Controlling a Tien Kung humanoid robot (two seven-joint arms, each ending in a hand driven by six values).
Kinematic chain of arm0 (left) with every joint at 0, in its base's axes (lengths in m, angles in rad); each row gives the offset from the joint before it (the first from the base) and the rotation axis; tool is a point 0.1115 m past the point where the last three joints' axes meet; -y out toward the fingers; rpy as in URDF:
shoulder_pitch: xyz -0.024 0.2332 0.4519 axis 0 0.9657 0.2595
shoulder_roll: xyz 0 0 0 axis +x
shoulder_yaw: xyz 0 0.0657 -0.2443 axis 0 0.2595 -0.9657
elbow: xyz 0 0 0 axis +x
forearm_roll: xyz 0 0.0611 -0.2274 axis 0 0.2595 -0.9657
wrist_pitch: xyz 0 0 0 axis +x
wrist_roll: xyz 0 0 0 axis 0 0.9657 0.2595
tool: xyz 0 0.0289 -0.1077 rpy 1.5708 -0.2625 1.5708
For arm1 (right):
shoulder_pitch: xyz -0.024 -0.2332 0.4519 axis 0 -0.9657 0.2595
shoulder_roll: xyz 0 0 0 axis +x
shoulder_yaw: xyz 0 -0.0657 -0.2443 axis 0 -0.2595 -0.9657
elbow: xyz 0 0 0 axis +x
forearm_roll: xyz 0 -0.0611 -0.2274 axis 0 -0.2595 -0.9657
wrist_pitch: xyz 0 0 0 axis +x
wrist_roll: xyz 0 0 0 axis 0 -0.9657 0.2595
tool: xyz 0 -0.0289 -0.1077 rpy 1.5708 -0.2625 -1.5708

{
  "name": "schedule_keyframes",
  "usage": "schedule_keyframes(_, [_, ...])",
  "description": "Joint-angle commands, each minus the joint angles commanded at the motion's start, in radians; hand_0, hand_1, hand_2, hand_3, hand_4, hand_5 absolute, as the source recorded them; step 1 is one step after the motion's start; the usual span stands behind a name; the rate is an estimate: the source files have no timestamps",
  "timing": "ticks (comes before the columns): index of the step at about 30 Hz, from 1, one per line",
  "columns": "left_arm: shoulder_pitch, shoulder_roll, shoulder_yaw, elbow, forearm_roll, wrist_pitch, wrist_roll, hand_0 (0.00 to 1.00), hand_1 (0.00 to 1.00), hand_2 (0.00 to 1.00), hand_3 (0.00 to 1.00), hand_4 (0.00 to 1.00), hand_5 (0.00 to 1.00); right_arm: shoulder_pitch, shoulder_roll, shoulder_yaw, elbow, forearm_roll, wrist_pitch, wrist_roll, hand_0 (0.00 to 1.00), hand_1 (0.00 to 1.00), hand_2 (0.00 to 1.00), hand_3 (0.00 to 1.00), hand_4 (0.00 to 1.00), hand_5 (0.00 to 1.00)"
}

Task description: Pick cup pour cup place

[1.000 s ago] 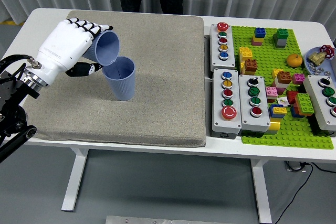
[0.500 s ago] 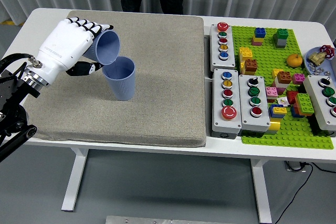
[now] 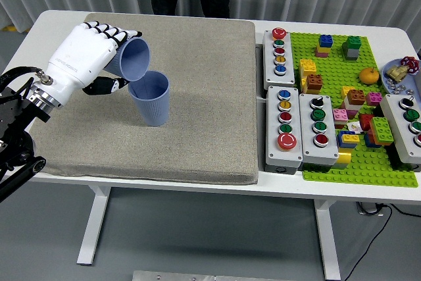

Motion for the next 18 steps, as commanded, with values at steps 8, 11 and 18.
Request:
schedule_keyframes(8, [0.003,0.001,0.002,-0.003,0.0,0.004,0.006,0.478,0.507,0.553,0.566,0.609,0.002,-0.002,0.001,0.0,0.0,0.001,0.0,0.0,0.746,0.717,0.734,0.636,0.185,0.422])
schedule_keyframes(11, [0.002,0.001,0.001,-0.001,0.0,0.001,0.008,0.478,0.508,0.553,0.567,0.61,0.002,-0.001,0.0,0.0,0.0,0.0,0.0,0.0,0.746,0.718,0.734,0.636,0.185,0.42])
schedule_keyframes(18, [0.0,0.002,-0.001,-0.002,0.0,0.003,0.012,0.48,0.509,0.553,0.567,0.607,0.002,0.0,0.0,0.0,0.0,0.001,-0.001,0.0,0.746,0.718,0.734,0.636,0.184,0.422])
